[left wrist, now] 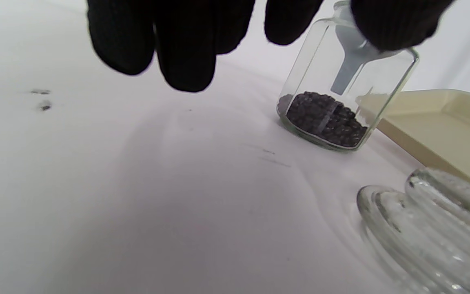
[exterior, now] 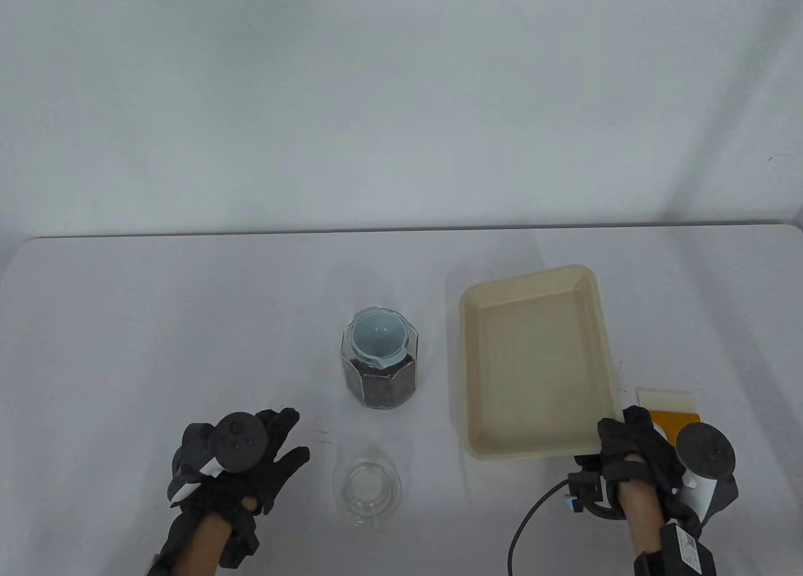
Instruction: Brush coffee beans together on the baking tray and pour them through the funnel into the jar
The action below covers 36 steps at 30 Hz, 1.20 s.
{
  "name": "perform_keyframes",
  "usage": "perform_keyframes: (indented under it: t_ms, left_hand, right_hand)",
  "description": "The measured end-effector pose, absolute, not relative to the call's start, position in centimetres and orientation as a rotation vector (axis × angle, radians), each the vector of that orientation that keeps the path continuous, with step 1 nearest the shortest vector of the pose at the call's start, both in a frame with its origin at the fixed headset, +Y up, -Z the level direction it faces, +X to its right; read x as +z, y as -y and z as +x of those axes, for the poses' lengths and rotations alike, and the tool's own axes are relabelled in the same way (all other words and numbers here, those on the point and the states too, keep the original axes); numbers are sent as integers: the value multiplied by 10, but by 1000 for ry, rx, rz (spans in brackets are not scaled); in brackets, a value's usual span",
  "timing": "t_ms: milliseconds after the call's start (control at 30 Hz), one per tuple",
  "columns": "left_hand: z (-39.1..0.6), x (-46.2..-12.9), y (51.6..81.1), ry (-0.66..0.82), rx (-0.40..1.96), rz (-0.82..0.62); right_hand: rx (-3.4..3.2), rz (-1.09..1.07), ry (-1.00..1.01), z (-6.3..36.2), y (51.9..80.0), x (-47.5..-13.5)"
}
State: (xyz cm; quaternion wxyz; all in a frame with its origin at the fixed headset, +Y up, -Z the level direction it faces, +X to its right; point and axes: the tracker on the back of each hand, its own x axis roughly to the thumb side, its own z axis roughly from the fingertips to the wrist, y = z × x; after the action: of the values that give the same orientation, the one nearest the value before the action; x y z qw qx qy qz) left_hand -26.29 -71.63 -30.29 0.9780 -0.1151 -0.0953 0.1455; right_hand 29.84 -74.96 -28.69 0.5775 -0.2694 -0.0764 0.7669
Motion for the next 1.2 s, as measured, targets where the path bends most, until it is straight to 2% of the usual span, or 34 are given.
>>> perform_keyframes:
  t_ms: [367, 567, 733, 1200]
  left_hand:
    - [-264, -303, 716, 188, 298, -234]
    - [-264, -303, 717, 188, 297, -238]
    - [-264, -303, 717, 184, 300, -236]
    - [-264, -303, 718, 185, 296, -243]
  right_hand:
    - [1825, -674, 103, 297, 761, -285]
    - [2211, -723, 115, 302, 752, -286]
    - [2697, -740, 51, 291, 744, -293]
    - [2881, -762, -171, 286, 753, -300]
